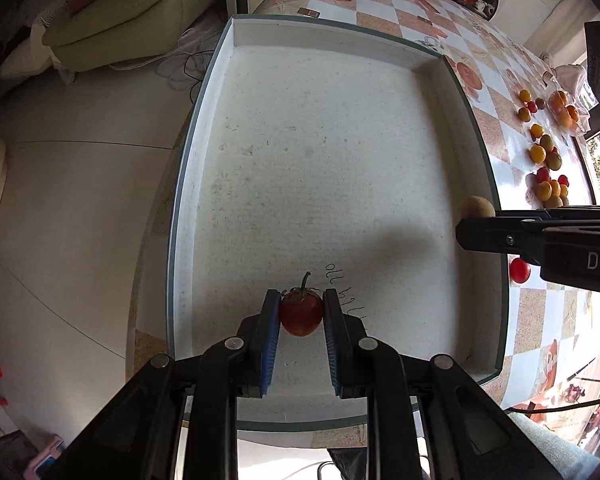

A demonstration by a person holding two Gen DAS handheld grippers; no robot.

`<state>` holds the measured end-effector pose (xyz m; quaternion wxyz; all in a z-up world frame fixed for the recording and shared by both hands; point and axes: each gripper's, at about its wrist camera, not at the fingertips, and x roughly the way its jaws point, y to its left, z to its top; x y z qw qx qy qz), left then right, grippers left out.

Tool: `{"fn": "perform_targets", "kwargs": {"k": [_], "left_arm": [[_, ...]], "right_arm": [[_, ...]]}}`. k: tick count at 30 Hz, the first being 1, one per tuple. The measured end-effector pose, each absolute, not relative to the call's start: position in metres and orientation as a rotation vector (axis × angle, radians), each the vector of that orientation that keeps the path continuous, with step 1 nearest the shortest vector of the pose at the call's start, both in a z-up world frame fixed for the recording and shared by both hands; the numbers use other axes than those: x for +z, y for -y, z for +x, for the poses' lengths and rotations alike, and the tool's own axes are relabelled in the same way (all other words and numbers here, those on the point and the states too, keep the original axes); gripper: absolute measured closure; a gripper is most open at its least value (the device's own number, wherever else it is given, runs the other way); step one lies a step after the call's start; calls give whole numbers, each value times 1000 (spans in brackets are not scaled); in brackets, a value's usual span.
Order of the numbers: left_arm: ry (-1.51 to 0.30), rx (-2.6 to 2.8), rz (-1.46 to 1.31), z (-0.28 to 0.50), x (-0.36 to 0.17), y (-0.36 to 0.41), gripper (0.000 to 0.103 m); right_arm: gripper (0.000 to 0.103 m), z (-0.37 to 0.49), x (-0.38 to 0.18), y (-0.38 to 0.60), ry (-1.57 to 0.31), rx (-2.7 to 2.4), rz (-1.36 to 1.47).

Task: Organize fruits
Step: 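Carry both fruits to the white tray and release them inside, then grasp a red tomato with the left tool while the right tool grasps a brown fruit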

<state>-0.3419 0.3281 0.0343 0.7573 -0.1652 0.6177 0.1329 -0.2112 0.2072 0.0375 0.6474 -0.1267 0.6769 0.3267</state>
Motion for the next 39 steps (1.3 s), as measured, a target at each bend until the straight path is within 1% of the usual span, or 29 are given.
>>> {"fn": "perform_targets", "kwargs": {"k": [4,11,12,13,14,15,16,17,18,19,24,28,35,39], "left_arm": [[-1370,296,-341,-351,26,-339,81],[-1375,292,-289,-359,25,-355,80],[-1381,285,-275,-358,25,-354,80],[-1387,280,-257,-357,26,-352,79],[-1396,277,-234,-354,26,-350,76],[-1404,261,-228,-353,26,-347,71],[-1404,246,-228,-352,26,-344,52],[-1391,249,-213,-353,29,-341,32],[-1371,262,-188,-353,33,-337,26],[-1351,266,-169,-356,38,-335,23],[-1343,201,-169,-346,56,-317,23],[-1326,134,-120,-333,74,-291,23],[-1277,51,-56,-294,106,-227,23],[-1281,67,-38,-272,106,-183,23]], "right_arm": [[75,-212,31,-221,-1543,736,-323],[75,-224,18,-244,-1579,727,-365],[75,-225,17,-247,-1582,727,-368],[72,-226,16,-248,-1581,731,-369],[59,-227,18,-250,-1577,734,-371],[39,-227,21,-251,-1568,737,-370],[29,-228,25,-252,-1555,741,-364],[22,-227,30,-252,-1540,745,-350],[22,-225,36,-251,-1527,749,-331],[22,-224,42,-249,-1519,751,-313],[17,-212,70,-222,-1466,696,-239],[17,-201,82,-170,-1445,581,-217],[17,-180,80,-48,-1488,394,-191],[17,-177,69,13,-1535,334,-181]]}}
